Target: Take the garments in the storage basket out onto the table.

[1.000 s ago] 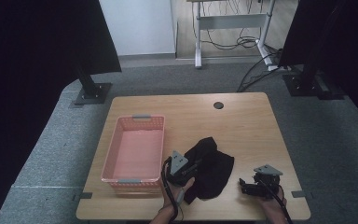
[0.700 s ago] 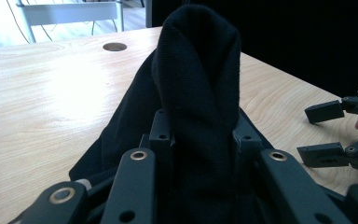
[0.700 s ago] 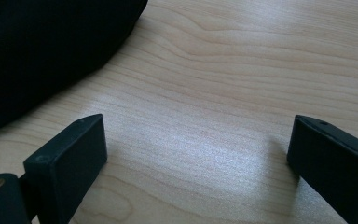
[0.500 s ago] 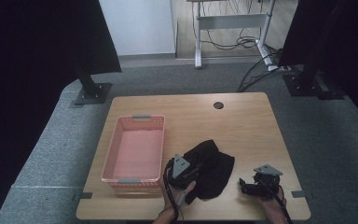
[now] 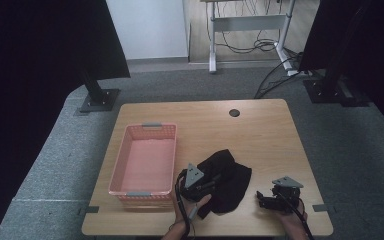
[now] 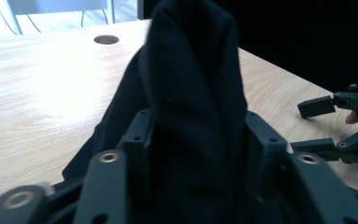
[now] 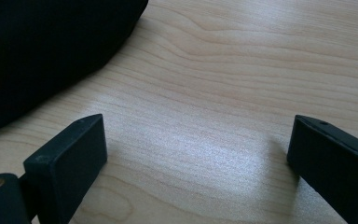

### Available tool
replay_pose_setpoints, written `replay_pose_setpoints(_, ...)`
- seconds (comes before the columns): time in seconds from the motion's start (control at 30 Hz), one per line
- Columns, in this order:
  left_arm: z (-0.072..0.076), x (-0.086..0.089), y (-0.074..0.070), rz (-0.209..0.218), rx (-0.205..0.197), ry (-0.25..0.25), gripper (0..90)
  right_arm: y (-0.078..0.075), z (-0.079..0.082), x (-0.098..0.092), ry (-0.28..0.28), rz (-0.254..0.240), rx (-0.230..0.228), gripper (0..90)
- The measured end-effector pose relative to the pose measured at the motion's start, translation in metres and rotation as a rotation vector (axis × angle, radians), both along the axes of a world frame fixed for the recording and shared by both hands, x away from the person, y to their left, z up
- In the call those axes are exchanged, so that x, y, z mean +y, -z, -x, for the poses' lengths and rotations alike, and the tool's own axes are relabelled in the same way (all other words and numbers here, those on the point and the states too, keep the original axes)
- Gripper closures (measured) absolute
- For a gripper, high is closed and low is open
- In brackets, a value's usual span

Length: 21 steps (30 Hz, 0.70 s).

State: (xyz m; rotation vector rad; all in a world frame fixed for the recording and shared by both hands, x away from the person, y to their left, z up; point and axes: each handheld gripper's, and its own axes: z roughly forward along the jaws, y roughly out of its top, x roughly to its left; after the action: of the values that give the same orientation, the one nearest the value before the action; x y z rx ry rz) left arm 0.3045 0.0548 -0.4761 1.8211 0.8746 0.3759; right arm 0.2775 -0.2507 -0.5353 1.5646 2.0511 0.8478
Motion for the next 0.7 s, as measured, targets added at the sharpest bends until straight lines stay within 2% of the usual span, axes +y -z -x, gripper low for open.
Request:
replay_pose_setpoints(0.1, -0.0007, -0.0001, -0.0003, 0.005, 0.003, 0.015, 43.1, 0.0000, 0.0000, 0.0000, 0.000, 0.000, 0.000, 4.1)
replay_pose_setpoints(0.23, -0.0006, -0.0019, -0.0013, -0.011, 0.000, 0.029, 37.9, 0.0000, 0.0000, 0.0000, 0.000, 0.000, 0.000, 4.1)
replay_pose_setpoints(0.3, -0.0004, -0.0033, -0.0020, -0.025, -0.002, 0.026, 34.6, 0.0000, 0.0000, 0.0000, 0.000, 0.000, 0.000, 4.1)
replay_pose_setpoints(0.37, 0.0007, -0.0037, -0.0025, -0.021, -0.009, -0.001, 32.0, 0.0000, 0.0000, 0.0000, 0.000, 0.000, 0.000, 4.1)
replay_pose_setpoints(0.7, 0.0023, -0.0001, -0.0050, 0.000, -0.027, 0.008, 28.6, 0.0000, 0.0000, 0.0000, 0.000, 0.000, 0.000, 4.1)
